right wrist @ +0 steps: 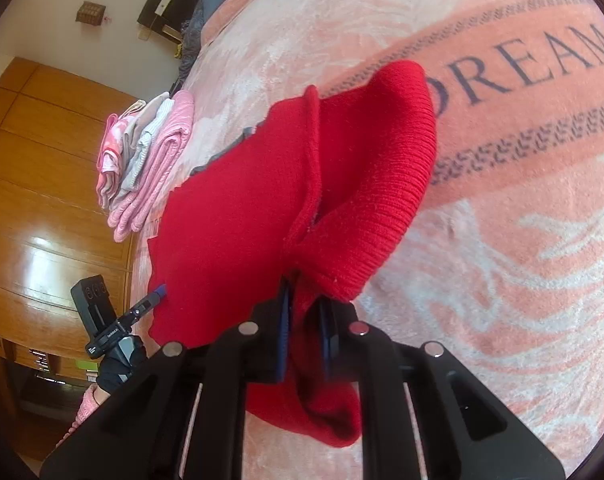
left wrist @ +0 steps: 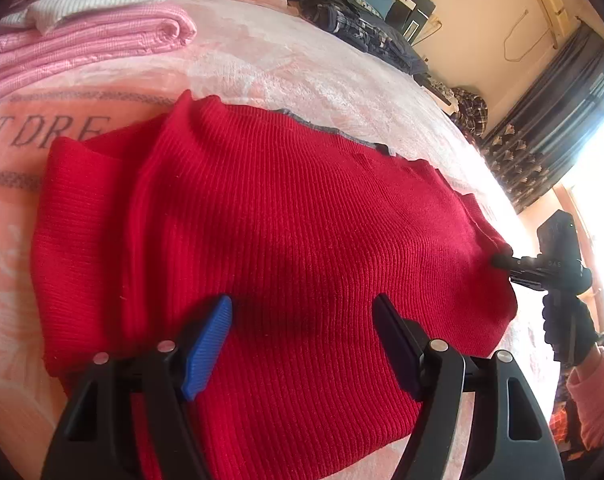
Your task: Fold small clothes
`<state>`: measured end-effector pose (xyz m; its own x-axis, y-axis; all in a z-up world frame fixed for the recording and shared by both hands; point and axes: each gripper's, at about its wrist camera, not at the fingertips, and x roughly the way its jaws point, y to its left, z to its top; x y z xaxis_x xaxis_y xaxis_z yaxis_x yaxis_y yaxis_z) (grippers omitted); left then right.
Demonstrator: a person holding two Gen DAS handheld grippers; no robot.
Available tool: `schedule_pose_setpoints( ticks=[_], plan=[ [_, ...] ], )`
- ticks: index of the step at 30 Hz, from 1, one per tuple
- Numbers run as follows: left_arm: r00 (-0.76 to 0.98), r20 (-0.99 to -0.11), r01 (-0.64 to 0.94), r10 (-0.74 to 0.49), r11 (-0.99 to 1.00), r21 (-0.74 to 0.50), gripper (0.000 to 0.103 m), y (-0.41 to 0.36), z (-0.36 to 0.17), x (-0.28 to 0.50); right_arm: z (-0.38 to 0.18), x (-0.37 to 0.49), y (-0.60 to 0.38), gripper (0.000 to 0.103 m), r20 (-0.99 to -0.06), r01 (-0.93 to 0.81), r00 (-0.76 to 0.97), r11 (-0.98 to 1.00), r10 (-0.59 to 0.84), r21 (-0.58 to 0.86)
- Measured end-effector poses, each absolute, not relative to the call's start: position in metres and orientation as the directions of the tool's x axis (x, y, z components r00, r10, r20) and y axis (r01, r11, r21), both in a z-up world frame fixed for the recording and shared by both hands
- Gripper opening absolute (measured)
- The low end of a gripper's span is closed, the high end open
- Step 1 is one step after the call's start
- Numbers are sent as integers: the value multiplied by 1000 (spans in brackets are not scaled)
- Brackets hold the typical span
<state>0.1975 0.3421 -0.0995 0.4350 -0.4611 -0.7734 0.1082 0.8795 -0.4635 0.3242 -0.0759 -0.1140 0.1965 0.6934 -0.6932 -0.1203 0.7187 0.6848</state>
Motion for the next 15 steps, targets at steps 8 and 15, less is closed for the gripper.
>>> schedule_pose_setpoints(
  ticks=[8, 15],
  plan=[
    [422, -692, 49, -585, 778, -627, 73, 366, -95, 199, -56, 338, 17, 10, -751, -283, 160, 758, 641, 587],
    [460, -571, 86, -680, 674, -734, 73, 378, -82, 202, -39, 337, 127, 10, -786, -451, 91, 729, 612, 515]
  ],
)
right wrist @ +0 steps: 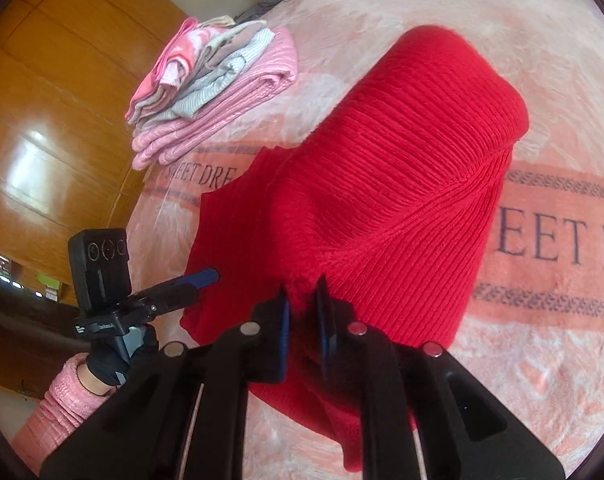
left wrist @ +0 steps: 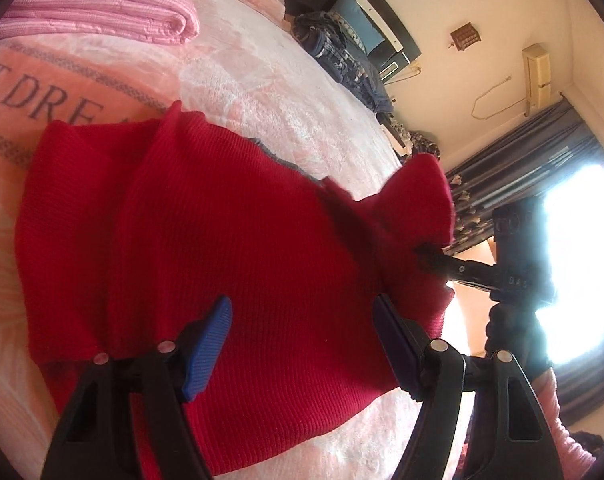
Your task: Fold small clothes
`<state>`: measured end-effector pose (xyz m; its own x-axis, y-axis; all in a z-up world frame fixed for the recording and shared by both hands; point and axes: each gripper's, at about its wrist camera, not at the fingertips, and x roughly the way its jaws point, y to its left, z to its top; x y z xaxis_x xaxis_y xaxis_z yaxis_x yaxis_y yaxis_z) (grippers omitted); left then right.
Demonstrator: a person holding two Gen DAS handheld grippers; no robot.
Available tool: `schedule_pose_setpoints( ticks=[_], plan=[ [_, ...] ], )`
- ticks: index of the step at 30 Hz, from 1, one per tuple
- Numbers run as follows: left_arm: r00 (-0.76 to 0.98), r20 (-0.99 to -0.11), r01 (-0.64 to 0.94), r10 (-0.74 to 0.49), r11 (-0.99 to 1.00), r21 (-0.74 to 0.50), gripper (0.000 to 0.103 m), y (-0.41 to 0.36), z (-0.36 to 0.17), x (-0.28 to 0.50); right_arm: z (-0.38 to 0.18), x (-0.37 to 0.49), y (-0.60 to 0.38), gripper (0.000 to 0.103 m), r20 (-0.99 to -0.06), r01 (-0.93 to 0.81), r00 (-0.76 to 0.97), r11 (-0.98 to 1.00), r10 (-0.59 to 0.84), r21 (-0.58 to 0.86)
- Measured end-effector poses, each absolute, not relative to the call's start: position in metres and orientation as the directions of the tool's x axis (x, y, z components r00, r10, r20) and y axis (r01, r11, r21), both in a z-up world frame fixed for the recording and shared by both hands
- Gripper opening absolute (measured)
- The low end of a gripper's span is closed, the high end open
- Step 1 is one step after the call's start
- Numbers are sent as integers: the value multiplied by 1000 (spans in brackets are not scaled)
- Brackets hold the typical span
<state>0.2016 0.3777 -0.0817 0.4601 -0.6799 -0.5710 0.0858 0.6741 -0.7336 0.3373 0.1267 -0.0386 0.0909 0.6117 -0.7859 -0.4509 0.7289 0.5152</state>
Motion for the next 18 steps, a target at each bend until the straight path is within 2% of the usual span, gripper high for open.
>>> schedule_pose_setpoints(
  ticks=[3, 7, 9, 11, 15, 17, 18],
  plan=[
    [472, -539, 80, -698, 643, -762, 73, 384, -85, 205, -54, 334, 167, 6, -818, -482, 47, 730, 574, 484],
    [474, -532, 42, -701, 622, -782, 73, 390, -97, 214, -80, 323, 198, 6, -856, -524, 10, 732, 517, 436],
    [470, -530, 20, -706, 609, -793, 73, 391, -103, 218, -85, 320, 198, 14, -844, -525, -12, 715, 536, 462],
    [468, -519, 13, -715, 593, -805, 73, 391, -106, 221, -82, 318, 192, 34, -817, -524, -38, 684, 576, 507],
    [471, -502, 29, -725, 582, -813, 73, 388, -100, 225, -52, 305, 175, 41, -775, -565, -21, 632, 631, 530],
    [476, -492, 42, -729, 578, -815, 73, 386, -93, 228, -38, 295, 167, 55, -778, -590, 0, 628, 629, 507],
    [479, -490, 48, -729, 579, -814, 73, 384, -90, 230, -32, 290, 163, 58, -782, -603, 15, 630, 623, 490]
  ],
)
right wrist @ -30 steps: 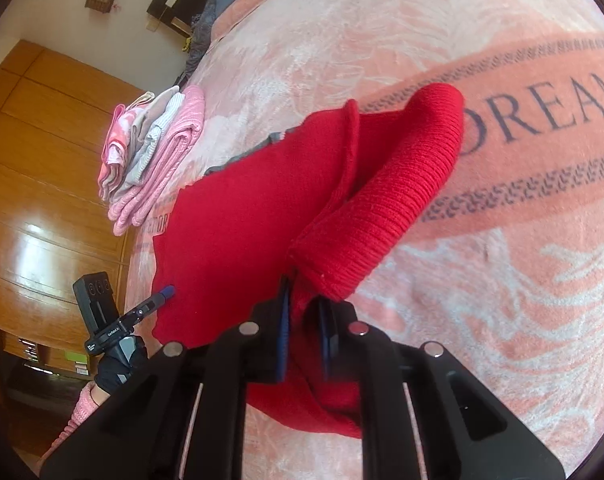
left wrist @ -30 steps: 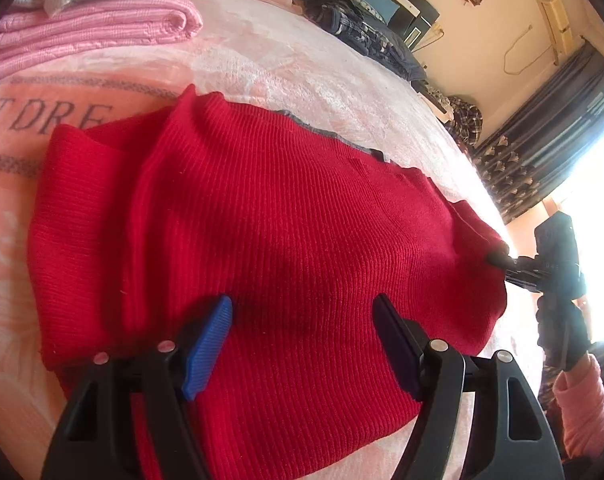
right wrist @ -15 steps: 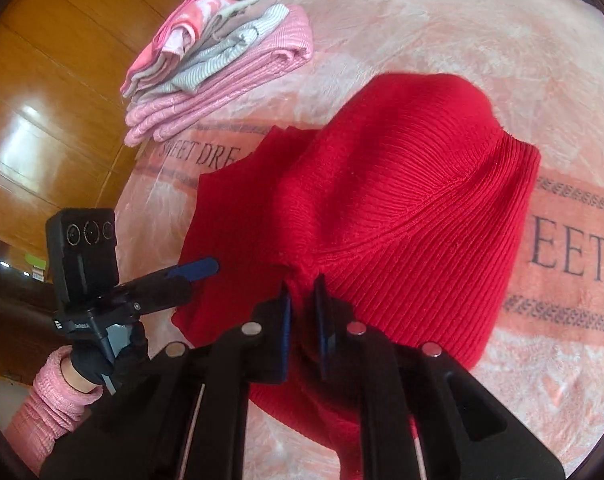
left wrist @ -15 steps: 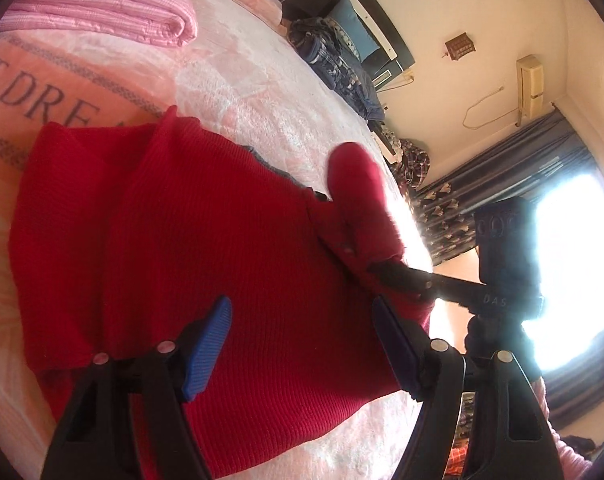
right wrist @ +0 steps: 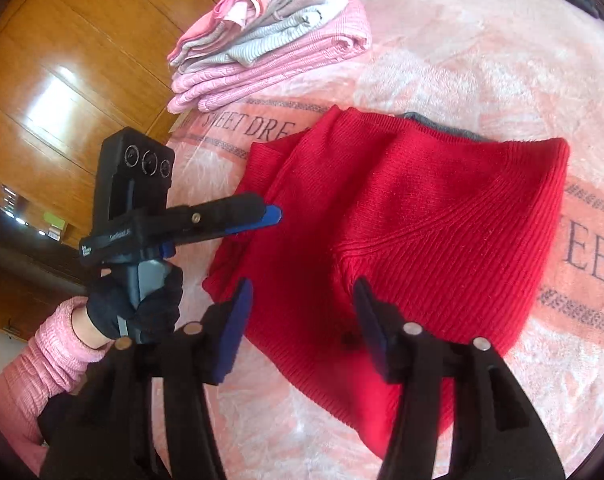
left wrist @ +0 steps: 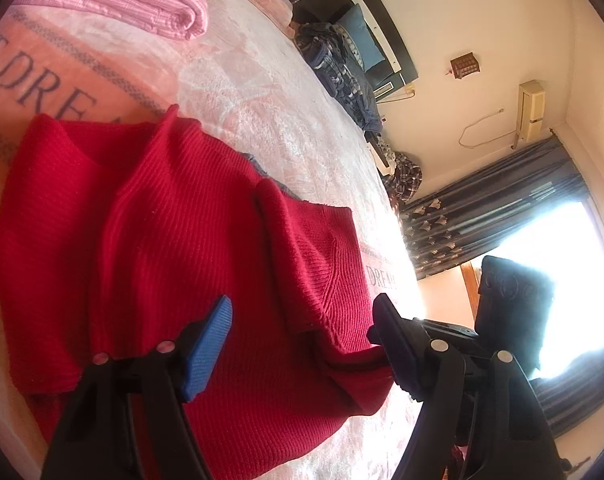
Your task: Fold small clothes
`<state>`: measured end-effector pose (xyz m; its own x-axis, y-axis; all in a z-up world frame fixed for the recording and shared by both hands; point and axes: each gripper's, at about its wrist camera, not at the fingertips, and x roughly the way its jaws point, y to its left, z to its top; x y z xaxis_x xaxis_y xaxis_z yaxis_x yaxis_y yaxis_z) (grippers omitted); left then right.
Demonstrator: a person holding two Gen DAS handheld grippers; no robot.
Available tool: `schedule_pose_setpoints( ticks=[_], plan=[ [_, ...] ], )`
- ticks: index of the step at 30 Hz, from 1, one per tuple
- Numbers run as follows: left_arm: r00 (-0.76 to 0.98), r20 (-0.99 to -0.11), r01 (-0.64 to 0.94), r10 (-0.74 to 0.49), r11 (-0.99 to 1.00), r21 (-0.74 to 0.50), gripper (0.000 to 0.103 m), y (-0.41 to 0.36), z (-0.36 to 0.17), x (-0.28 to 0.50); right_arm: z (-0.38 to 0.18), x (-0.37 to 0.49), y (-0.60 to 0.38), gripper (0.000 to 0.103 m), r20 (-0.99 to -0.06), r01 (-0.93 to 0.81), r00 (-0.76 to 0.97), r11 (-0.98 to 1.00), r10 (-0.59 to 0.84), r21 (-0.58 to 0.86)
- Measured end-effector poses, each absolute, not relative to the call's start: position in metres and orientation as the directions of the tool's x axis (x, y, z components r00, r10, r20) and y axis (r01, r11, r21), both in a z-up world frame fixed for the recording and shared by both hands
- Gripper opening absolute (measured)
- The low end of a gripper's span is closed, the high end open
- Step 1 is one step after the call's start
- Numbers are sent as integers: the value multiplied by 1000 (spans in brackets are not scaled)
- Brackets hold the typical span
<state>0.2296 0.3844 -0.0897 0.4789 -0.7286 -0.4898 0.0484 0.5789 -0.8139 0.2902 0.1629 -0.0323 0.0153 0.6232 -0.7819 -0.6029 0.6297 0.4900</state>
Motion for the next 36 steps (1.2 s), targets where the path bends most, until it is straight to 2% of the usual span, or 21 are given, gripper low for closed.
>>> schedule_pose_setpoints(
  ticks=[4, 9, 12, 16, 18, 21, 22, 23, 25, 29, 31, 36],
  plan=[
    [467, -506, 48, -725, 592, -805, 74, 373, -87, 236, -26, 269, 146, 61, -815, -640, 46, 643, 577, 420],
    [440, -529, 34, -726, 602, -798, 74, 363, -92, 238, -54, 234, 141, 61, -871, -675, 35, 654, 490, 342],
    [428, -540, 22, -724, 606, -795, 74, 361, -95, 238, -69, 216, 153, 61, -902, -724, 78, 647, 424, 241],
    [419, -548, 15, -724, 609, -793, 74, 359, -97, 239, -79, 207, 174, 61, -913, -769, 118, 618, 391, 165],
    [413, -549, 10, -727, 606, -795, 74, 359, -99, 240, -86, 207, 183, 57, -917, -774, 122, 615, 380, 151],
    [407, -551, 1, -728, 604, -797, 75, 362, -102, 240, -100, 209, 188, 47, -928, -771, 142, 626, 344, 115],
    [406, -551, -3, -729, 602, -798, 75, 363, -103, 240, -102, 212, 186, 36, -925, -763, 147, 635, 350, 119],
    [404, -552, -8, -730, 600, -800, 75, 364, -104, 240, -102, 216, 181, 25, -920, -752, 141, 644, 366, 141],
    [399, -549, -20, -734, 592, -806, 76, 367, -106, 240, -99, 230, 167, 9, -892, -701, 67, 658, 447, 277],
    [384, -527, -40, -758, 557, -830, 77, 365, -109, 243, -92, 256, 125, 8, -760, -528, -54, 628, 647, 572],
    [358, -507, -49, -785, 526, -849, 81, 357, -112, 248, -83, 264, 110, 8, -724, -488, -55, 614, 688, 621],
    [315, -460, -89, -830, 457, -885, 82, 331, -125, 267, -56, 268, 91, 8, -672, -490, -25, 577, 740, 654]
  ],
)
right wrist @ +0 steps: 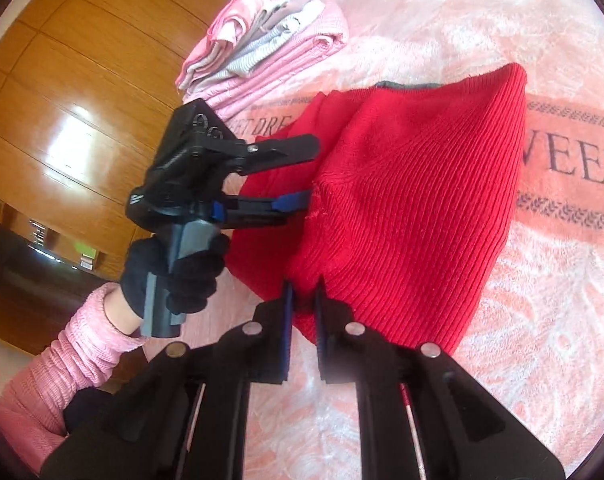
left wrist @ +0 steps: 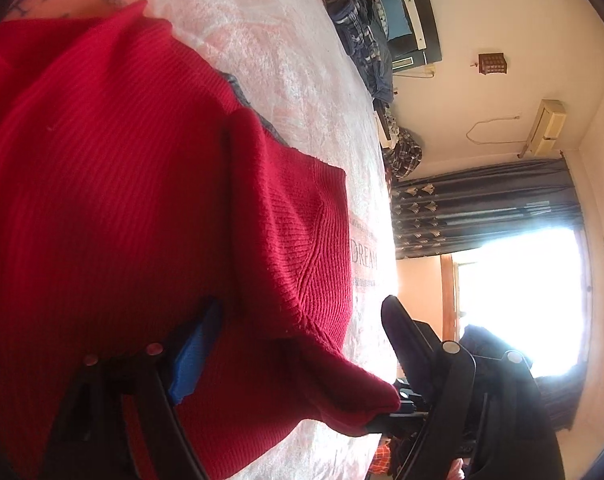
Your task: Fold small clothes
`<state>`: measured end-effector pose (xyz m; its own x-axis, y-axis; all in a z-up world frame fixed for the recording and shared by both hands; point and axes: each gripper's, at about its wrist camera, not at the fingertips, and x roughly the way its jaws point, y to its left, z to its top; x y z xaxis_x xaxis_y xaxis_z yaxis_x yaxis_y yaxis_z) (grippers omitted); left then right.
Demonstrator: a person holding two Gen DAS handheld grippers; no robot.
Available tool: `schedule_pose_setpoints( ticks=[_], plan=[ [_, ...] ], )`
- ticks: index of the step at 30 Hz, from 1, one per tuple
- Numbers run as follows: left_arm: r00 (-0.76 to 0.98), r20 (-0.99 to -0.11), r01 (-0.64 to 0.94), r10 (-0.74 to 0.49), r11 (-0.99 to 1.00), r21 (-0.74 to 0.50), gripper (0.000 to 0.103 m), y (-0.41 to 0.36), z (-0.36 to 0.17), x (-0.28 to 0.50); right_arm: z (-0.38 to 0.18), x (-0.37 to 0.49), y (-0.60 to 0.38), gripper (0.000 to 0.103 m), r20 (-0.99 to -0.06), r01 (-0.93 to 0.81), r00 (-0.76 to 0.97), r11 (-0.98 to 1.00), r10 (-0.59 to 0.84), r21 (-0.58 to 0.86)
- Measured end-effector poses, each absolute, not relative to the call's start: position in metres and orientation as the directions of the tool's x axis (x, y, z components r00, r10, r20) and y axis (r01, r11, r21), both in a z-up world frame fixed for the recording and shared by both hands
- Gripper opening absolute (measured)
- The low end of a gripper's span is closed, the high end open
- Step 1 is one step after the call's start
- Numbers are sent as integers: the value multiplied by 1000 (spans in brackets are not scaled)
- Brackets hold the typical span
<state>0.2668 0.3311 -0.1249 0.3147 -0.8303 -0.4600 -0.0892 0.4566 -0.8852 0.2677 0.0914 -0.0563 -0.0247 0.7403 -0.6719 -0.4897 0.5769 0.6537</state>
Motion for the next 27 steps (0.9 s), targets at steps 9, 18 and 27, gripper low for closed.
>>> schedule_pose_setpoints(
  ticks=[9, 18, 27],
  plan=[
    [306, -373, -167, -876, 337, -927, 88, 314, -136, 284, -32, 265, 69, 8, -602, -491, 7, 528, 798, 693],
    [177, -289, -219, -941, 249, -943, 88, 281, -141, 290, -28, 276, 51, 8, -562, -467, 21, 505, 827, 725],
    [193, -209, -249, -959, 158, -955, 87, 277, -149, 315, -38, 267, 56, 8, -576, -480, -23, 497, 817, 723]
  ],
)
